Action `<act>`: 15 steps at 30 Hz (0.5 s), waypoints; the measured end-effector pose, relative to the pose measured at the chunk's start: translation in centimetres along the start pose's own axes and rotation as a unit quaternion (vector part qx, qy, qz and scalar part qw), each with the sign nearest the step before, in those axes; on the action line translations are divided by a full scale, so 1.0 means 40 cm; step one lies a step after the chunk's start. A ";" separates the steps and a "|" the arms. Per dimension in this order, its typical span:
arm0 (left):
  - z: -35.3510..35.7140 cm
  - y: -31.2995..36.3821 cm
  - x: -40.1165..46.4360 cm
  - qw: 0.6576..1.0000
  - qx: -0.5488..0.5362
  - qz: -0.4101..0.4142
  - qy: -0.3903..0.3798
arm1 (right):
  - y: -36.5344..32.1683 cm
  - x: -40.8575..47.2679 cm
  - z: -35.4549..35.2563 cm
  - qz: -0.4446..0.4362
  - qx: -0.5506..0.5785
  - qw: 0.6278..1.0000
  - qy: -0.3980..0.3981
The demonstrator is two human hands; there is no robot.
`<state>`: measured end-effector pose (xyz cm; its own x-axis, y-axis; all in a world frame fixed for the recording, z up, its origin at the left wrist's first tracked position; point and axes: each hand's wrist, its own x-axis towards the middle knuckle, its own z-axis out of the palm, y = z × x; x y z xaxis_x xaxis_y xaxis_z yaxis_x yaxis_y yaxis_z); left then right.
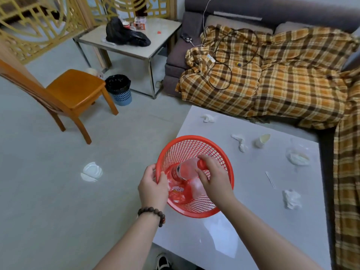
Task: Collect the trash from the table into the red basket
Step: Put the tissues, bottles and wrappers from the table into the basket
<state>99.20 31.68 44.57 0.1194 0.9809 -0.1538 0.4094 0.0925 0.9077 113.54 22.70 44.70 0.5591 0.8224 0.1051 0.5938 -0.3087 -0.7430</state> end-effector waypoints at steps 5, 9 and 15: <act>-0.026 -0.007 -0.027 1.000 0.007 0.023 -0.014 | -0.012 -0.028 -0.014 0.035 -0.034 0.999 -0.016; -0.026 -0.027 -0.040 0.999 0.013 0.012 -0.030 | -0.003 -0.083 -0.050 0.050 -0.055 0.997 -0.012; 0.026 -0.048 -0.081 0.996 0.022 0.025 -0.082 | 0.086 -0.228 -0.147 0.139 -0.062 0.986 0.063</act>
<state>98.98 28.16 42.92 0.2850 0.9427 -0.1733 0.4372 0.0331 0.8988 113.87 11.34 45.07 0.7725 0.6350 -0.0041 0.4701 -0.5762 -0.6686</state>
